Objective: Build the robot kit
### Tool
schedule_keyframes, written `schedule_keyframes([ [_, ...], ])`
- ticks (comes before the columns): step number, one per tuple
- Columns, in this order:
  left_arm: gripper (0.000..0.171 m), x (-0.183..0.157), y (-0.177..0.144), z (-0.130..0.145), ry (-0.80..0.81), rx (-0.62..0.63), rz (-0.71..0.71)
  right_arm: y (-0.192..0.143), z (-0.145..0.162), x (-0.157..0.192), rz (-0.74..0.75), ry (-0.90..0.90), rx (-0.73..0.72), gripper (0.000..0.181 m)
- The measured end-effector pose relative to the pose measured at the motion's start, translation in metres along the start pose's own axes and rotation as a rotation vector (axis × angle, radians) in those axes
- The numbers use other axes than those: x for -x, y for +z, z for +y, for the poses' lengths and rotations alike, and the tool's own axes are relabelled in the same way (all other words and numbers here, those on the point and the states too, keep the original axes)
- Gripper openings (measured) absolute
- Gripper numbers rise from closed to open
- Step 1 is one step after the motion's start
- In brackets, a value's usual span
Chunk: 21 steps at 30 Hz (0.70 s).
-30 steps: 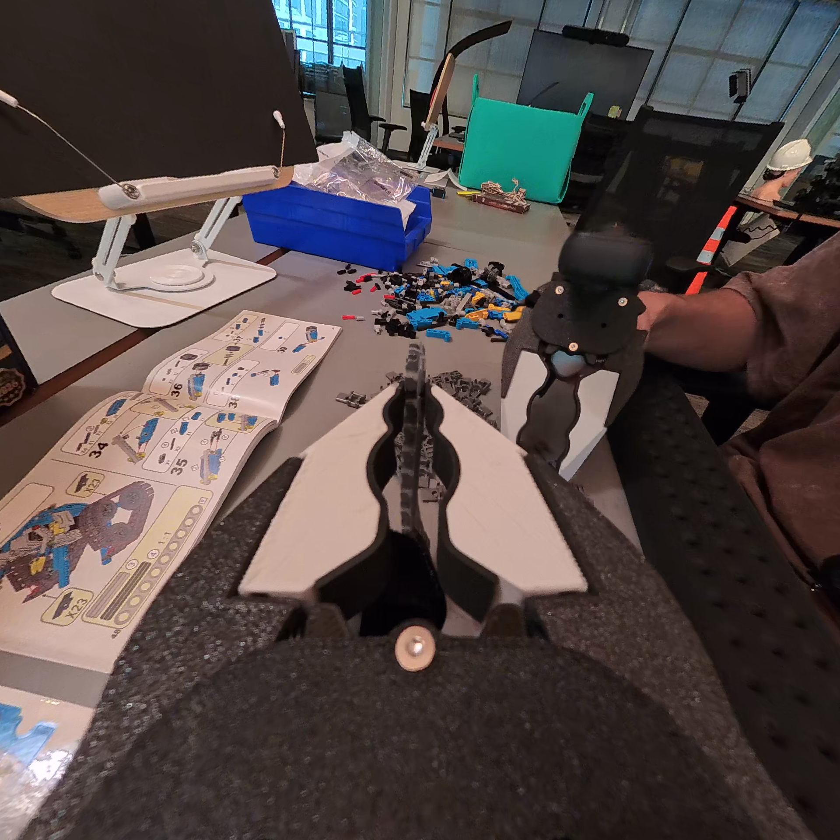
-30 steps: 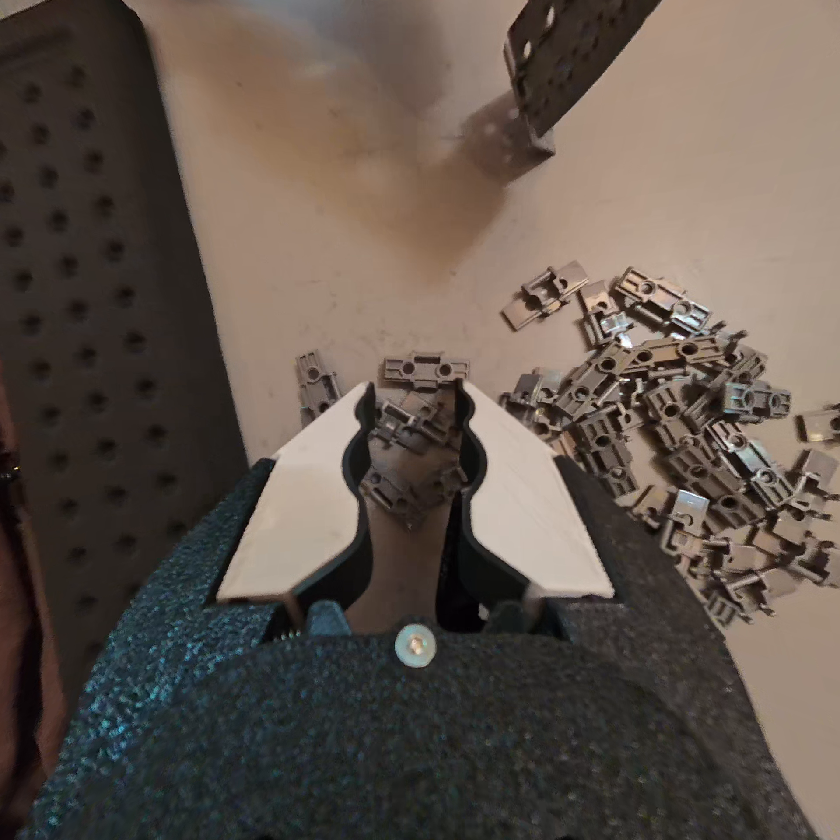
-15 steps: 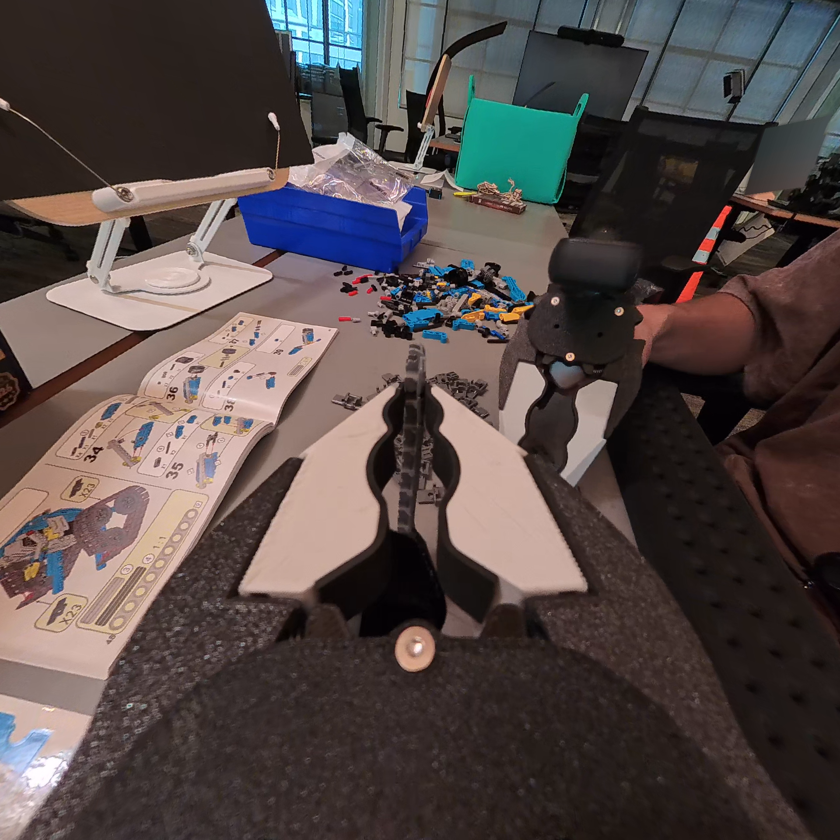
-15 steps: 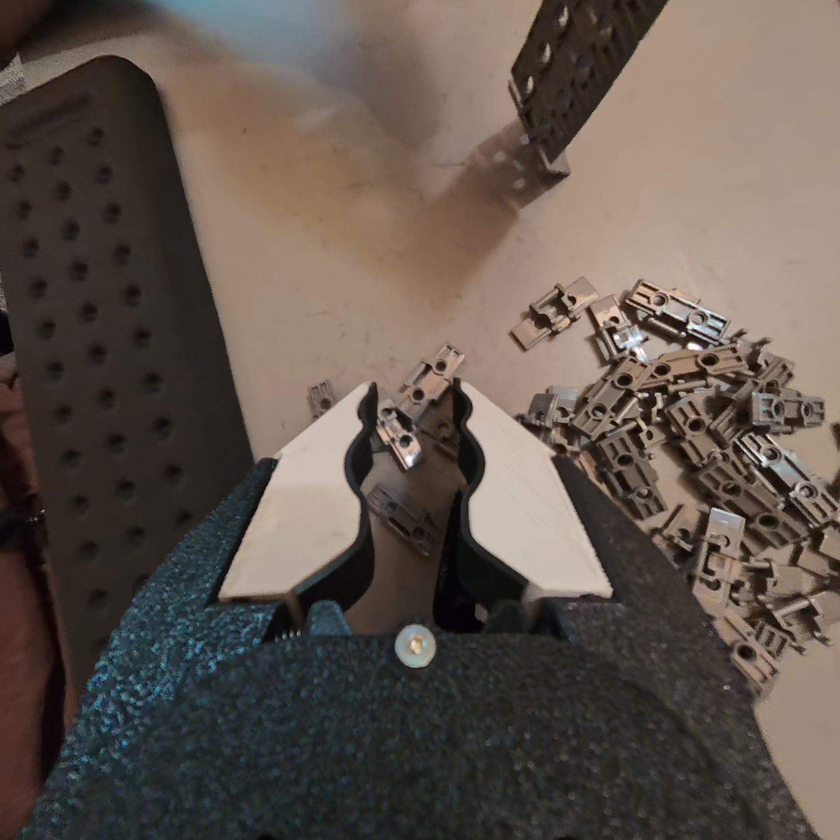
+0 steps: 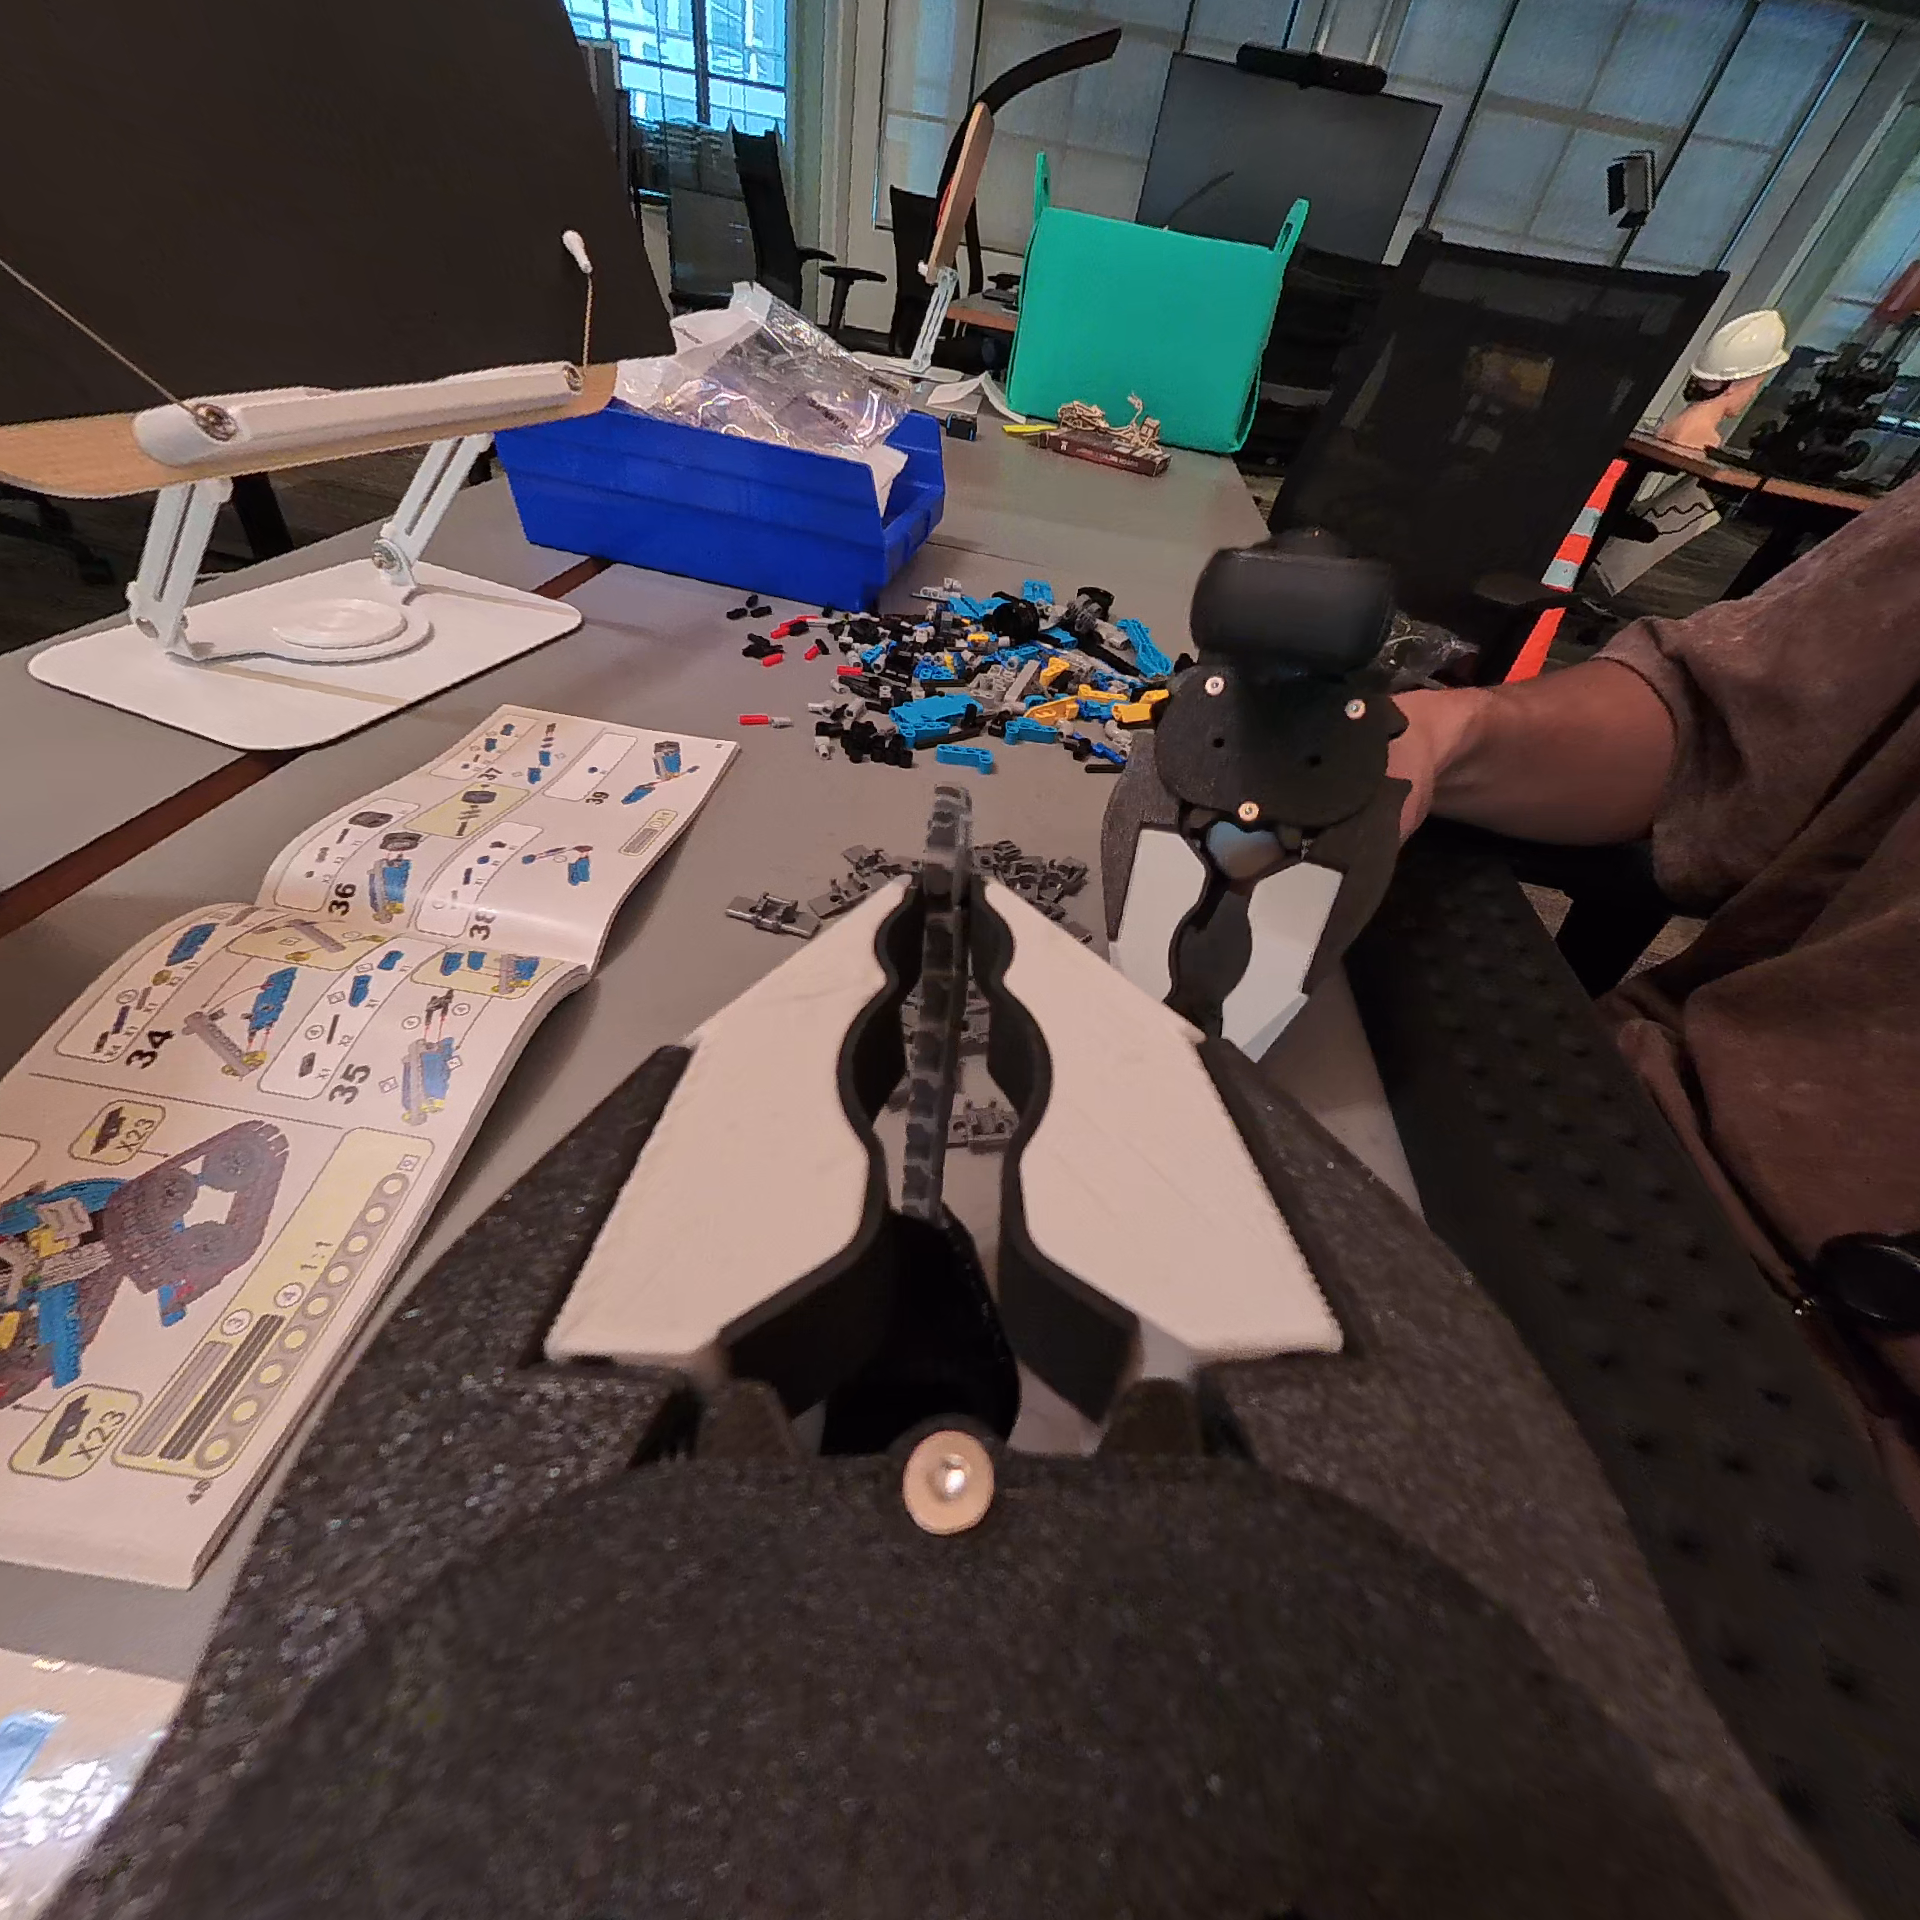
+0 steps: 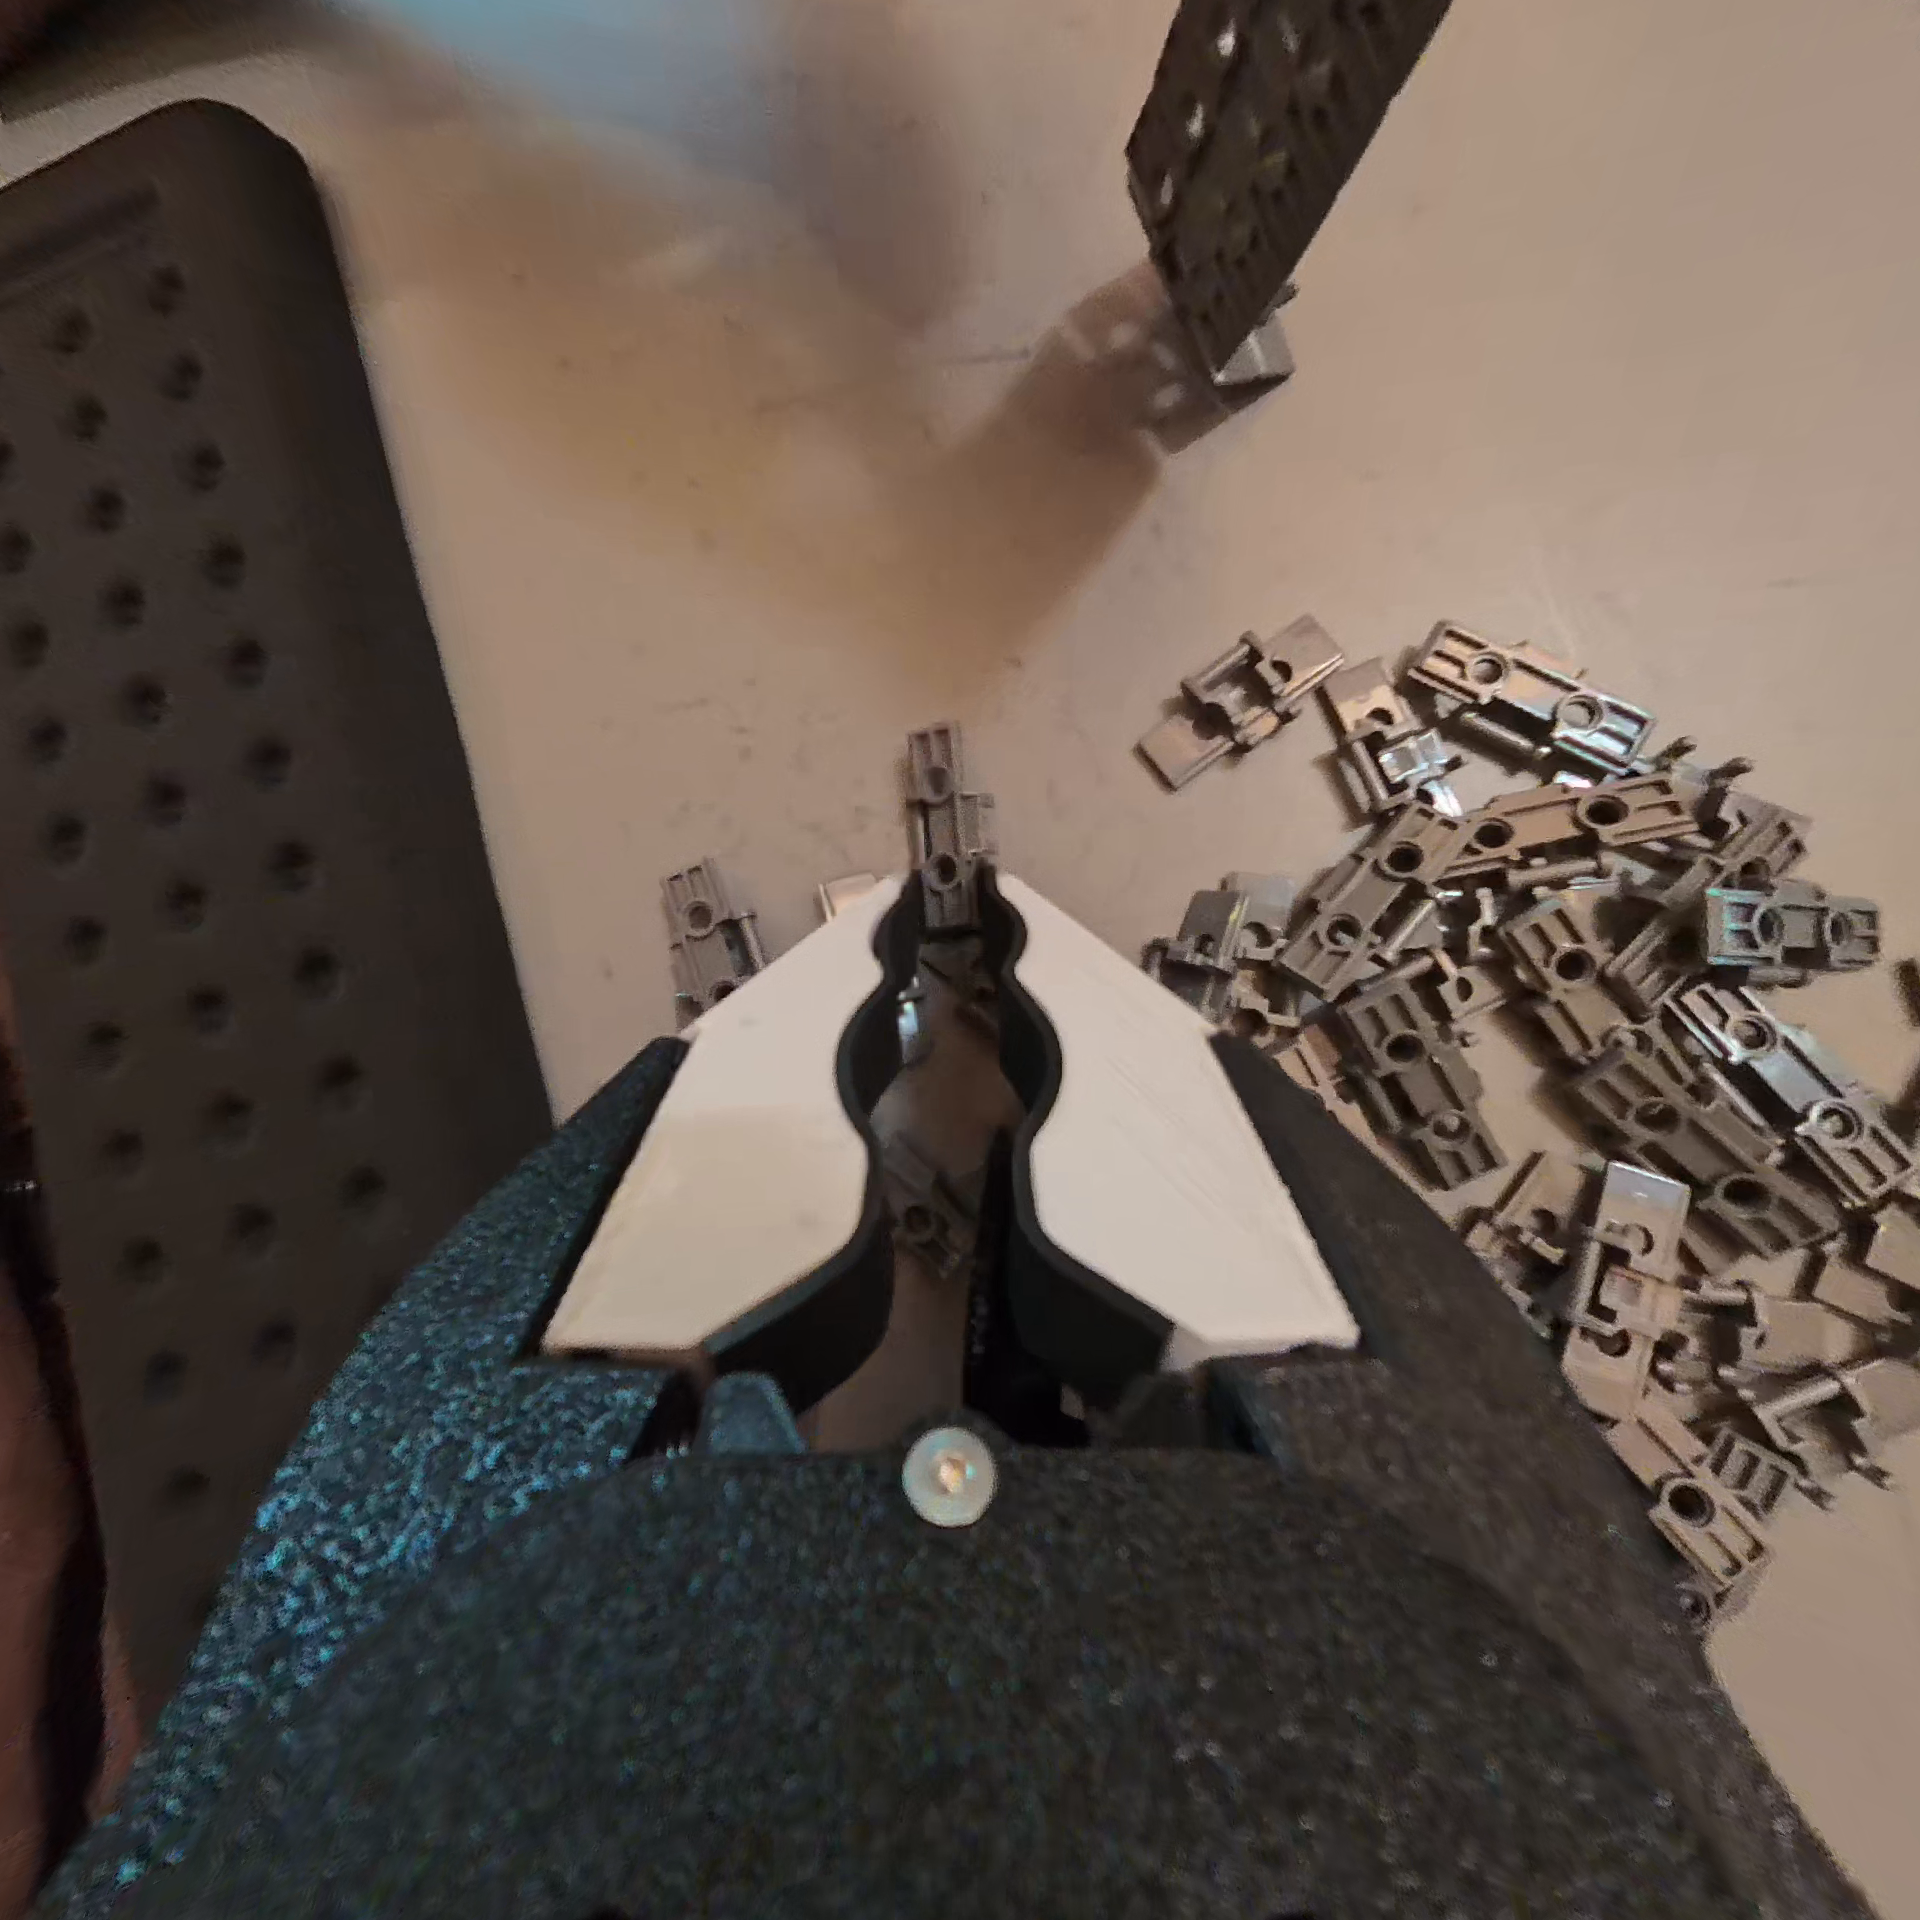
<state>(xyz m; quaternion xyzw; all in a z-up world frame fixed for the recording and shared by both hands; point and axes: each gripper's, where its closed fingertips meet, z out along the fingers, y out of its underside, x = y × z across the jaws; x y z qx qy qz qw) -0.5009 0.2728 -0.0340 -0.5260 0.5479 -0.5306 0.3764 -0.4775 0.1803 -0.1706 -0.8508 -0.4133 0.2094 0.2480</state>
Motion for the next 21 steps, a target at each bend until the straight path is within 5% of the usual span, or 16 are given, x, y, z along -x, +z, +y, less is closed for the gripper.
schedule_keyframes([
  [6, 0.007, -0.008, 0.003, 0.003, -0.018, 0.010, 0.052, -0.011, -0.011, -0.005, 0.026, -0.031, -0.071, 0.010],
  [11, 0.007, -0.014, 0.007, 0.005, -0.076, 0.007, 0.114, -0.083, -0.074, -0.028, 0.204, -0.147, -0.336, 0.009],
  [14, 0.007, -0.021, 0.012, 0.011, -0.059, 0.035, 0.140, -0.115, -0.104, -0.042, 0.309, -0.242, -0.364, 0.009],
  [21, 0.007, -0.039, 0.017, 0.014, -0.001, 0.056, 0.200, -0.088, -0.111, -0.036, 0.121, -0.237, -0.236, 0.009],
])
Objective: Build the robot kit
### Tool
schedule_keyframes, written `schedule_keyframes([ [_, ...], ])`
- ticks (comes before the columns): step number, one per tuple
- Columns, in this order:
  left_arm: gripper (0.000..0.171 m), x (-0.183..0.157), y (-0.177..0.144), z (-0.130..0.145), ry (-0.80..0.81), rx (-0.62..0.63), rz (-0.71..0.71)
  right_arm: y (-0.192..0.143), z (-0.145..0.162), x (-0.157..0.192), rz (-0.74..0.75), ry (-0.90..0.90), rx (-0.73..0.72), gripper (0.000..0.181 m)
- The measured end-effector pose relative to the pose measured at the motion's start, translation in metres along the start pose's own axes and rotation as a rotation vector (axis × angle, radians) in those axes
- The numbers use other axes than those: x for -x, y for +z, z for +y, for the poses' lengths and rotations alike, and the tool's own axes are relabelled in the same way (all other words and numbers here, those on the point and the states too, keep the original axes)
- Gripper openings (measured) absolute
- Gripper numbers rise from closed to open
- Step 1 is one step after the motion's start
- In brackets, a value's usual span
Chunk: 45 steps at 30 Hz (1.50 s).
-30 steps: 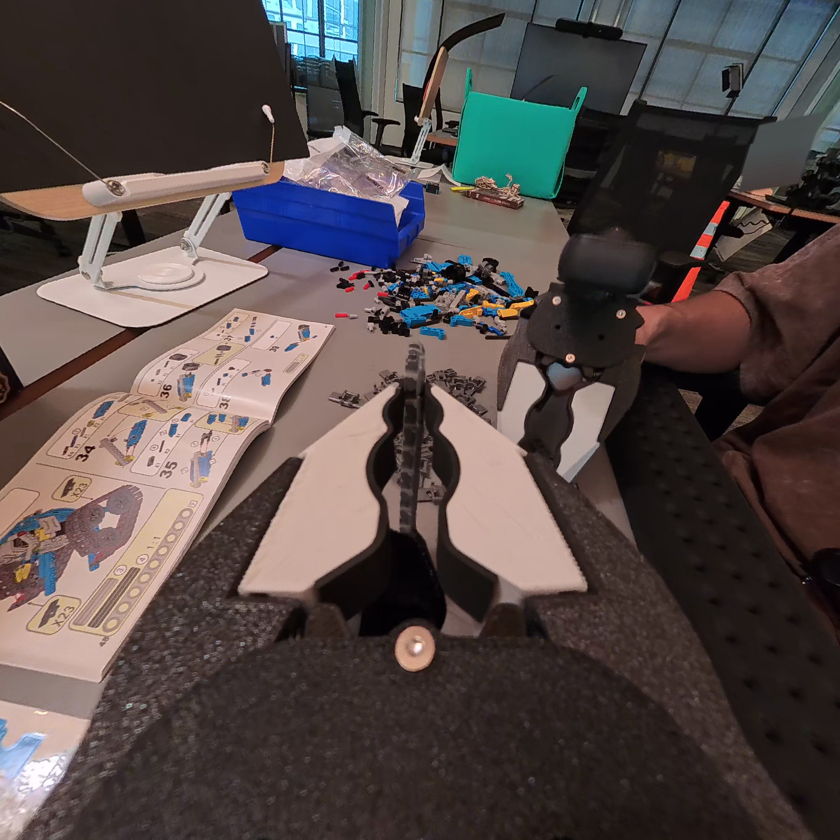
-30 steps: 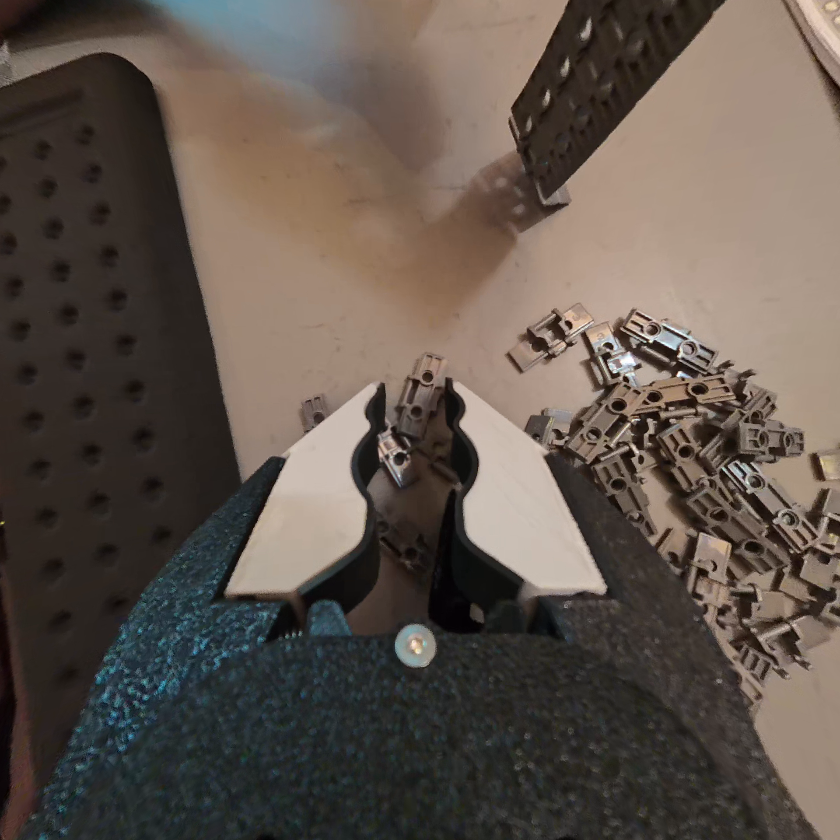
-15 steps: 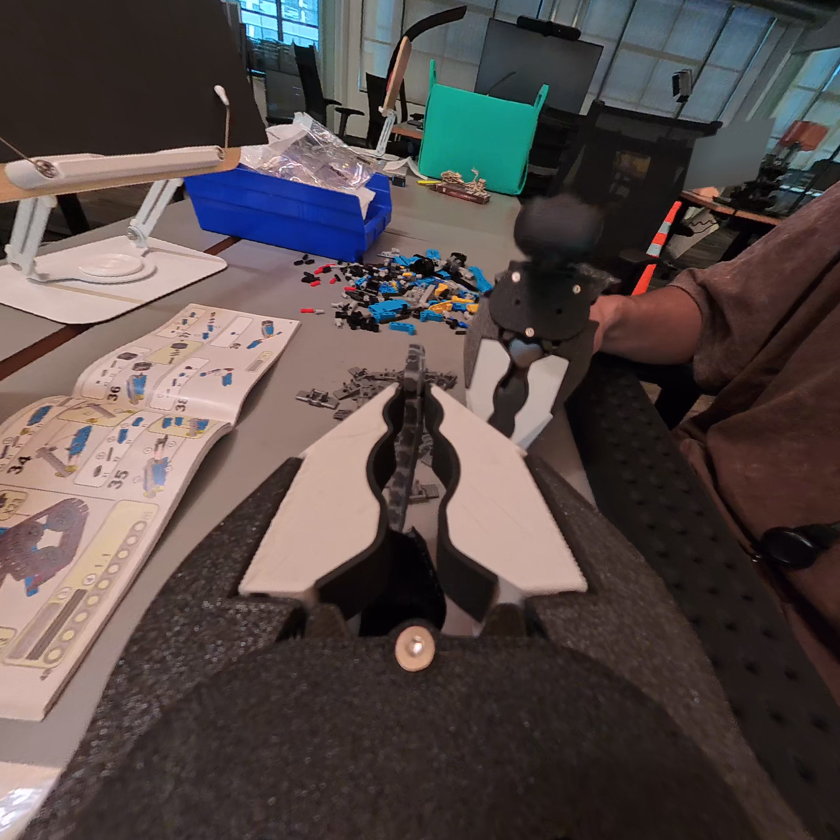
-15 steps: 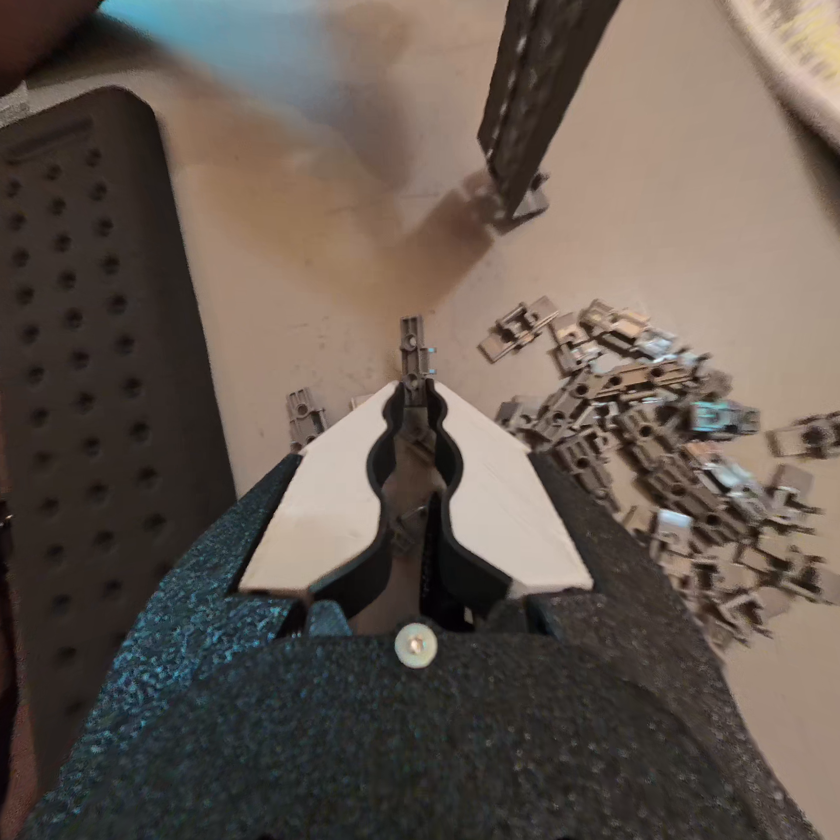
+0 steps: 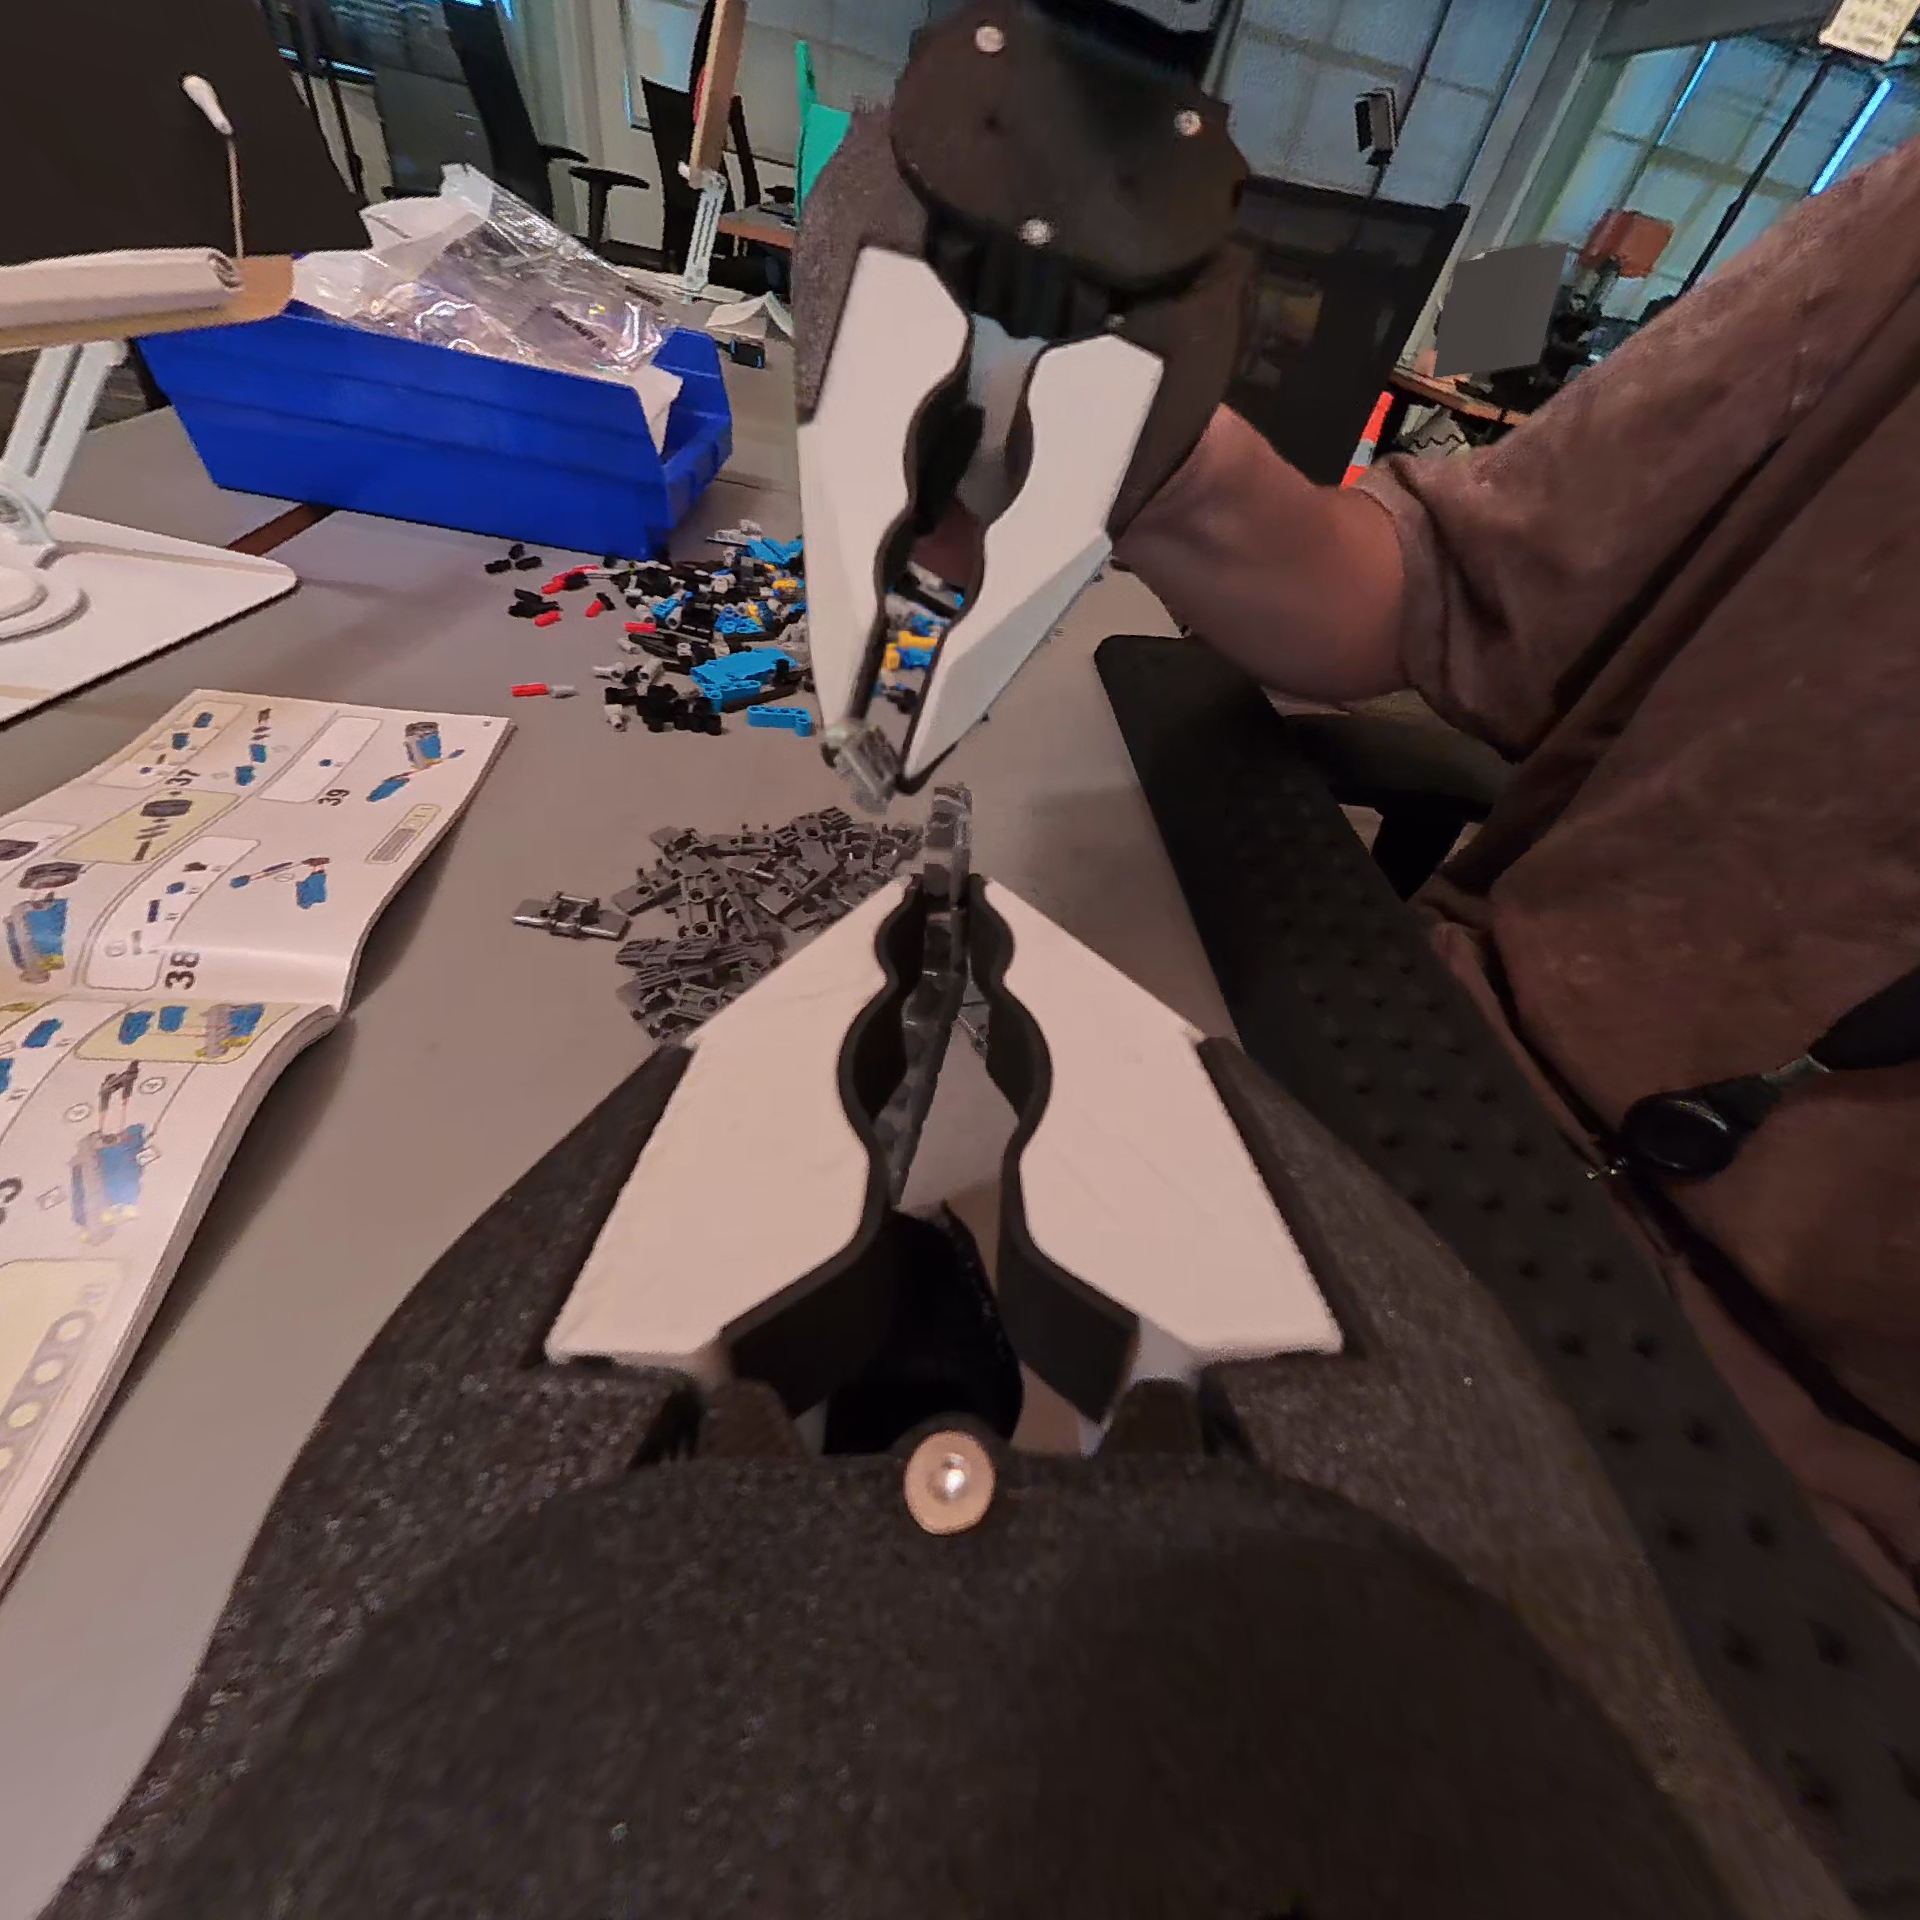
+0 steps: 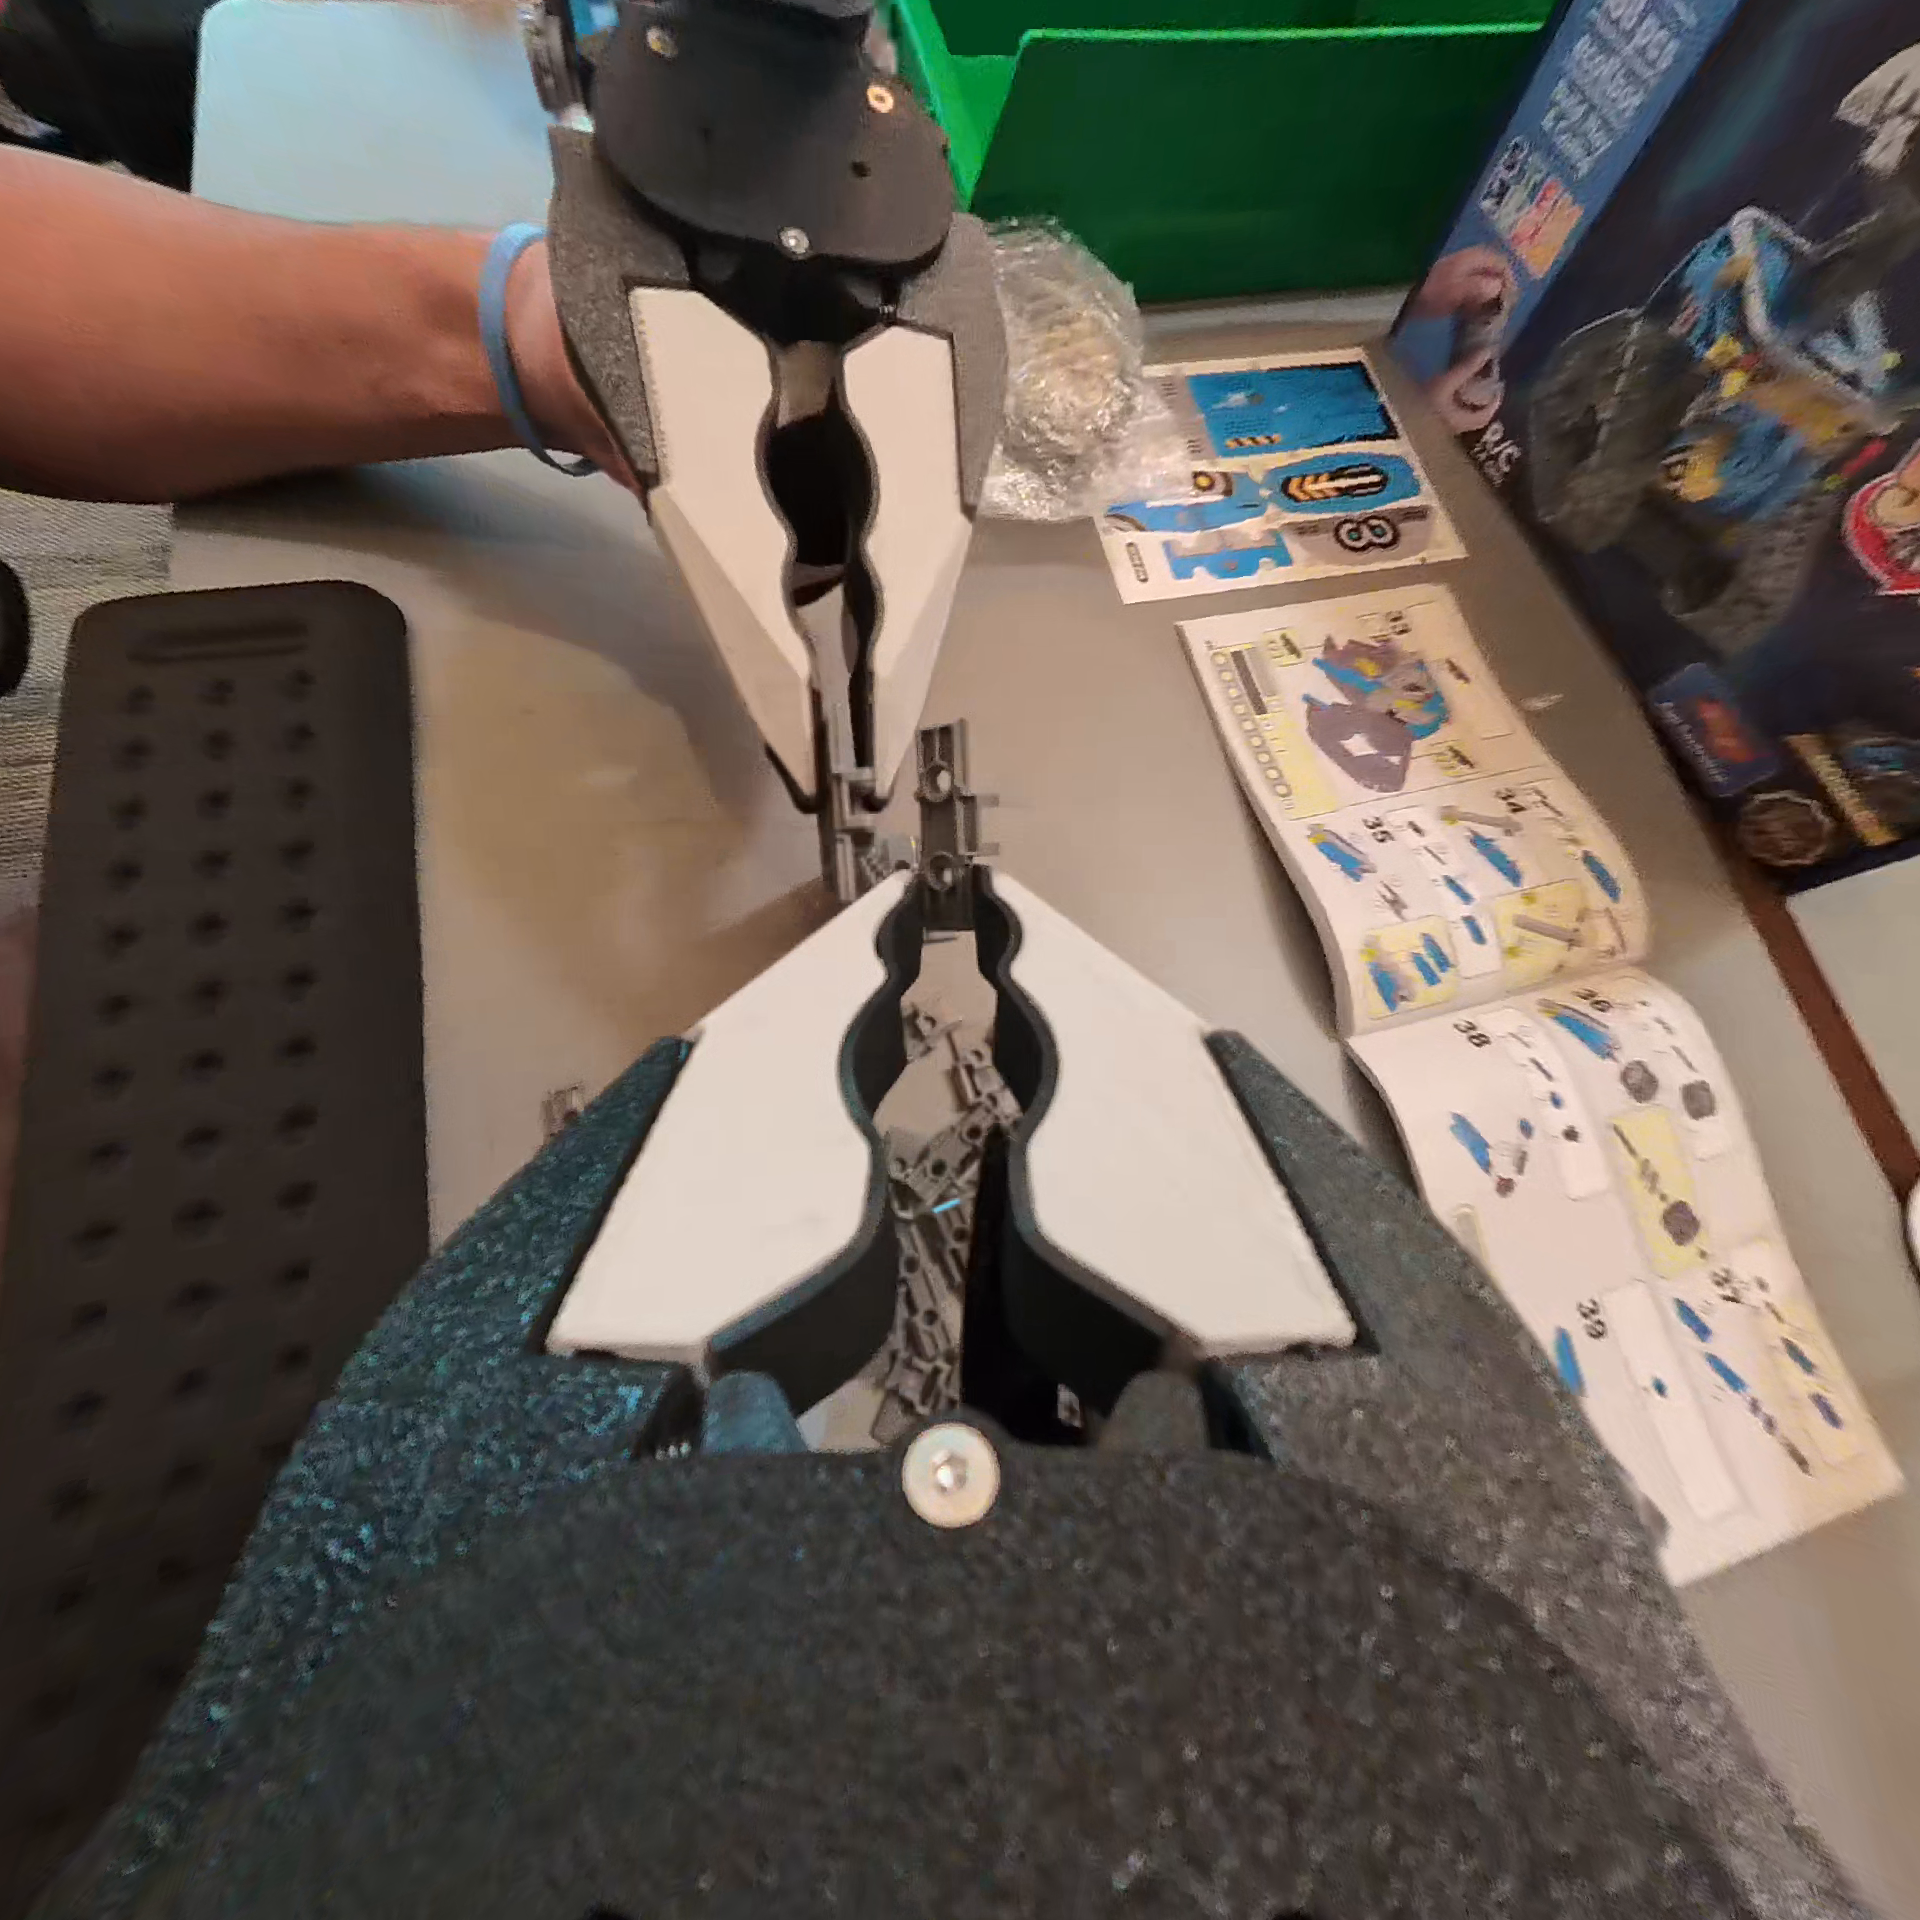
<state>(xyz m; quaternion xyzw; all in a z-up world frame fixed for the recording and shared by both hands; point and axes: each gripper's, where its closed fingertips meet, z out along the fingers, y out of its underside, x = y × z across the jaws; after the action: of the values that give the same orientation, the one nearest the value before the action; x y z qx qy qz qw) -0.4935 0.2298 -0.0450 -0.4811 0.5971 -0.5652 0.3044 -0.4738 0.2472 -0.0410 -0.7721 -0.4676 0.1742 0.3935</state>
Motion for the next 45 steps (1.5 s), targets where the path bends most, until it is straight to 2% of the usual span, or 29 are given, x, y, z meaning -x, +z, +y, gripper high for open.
schedule_keyframes([
  [4, 0.007, 0.000, 0.001, 0.006, -0.004, 0.026, 0.011, 0.000, -0.001, 0.012, -0.117, 0.042, -0.018, 0.009],
  [7, 0.007, -0.003, 0.003, 0.009, 0.000, 0.039, 0.028, 0.001, 0.006, 0.004, -0.071, 0.023, 0.028, 0.009],
  [14, 0.007, -0.010, 0.009, 0.014, 0.045, 0.076, 0.037, 0.008, 0.013, 0.022, -0.184, 0.019, 0.077, 0.009],
  [24, 0.007, -0.013, 0.009, 0.012, 0.055, 0.070, 0.048, 0.001, 0.005, 0.031, -0.324, 0.032, -0.054, 0.004],
  [30, 0.007, -0.025, 0.008, -0.002, 0.093, 0.008, 0.081, -0.013, -0.005, 0.041, -0.526, 0.137, -0.226, 0.004],
  [34, 0.007, -0.028, 0.007, -0.004, 0.096, -0.004, 0.096, -0.018, -0.008, 0.044, -0.608, 0.191, -0.286, 0.003],
  [40, 0.007, -0.028, 0.008, -0.003, 0.081, -0.002, 0.108, -0.017, -0.007, 0.046, -0.632, 0.181, -0.296, 0.004],
  [45, 0.007, -0.024, 0.008, 0.000, 0.088, 0.016, 0.085, -0.016, -0.004, 0.050, -0.602, 0.115, -0.258, 0.016],
])
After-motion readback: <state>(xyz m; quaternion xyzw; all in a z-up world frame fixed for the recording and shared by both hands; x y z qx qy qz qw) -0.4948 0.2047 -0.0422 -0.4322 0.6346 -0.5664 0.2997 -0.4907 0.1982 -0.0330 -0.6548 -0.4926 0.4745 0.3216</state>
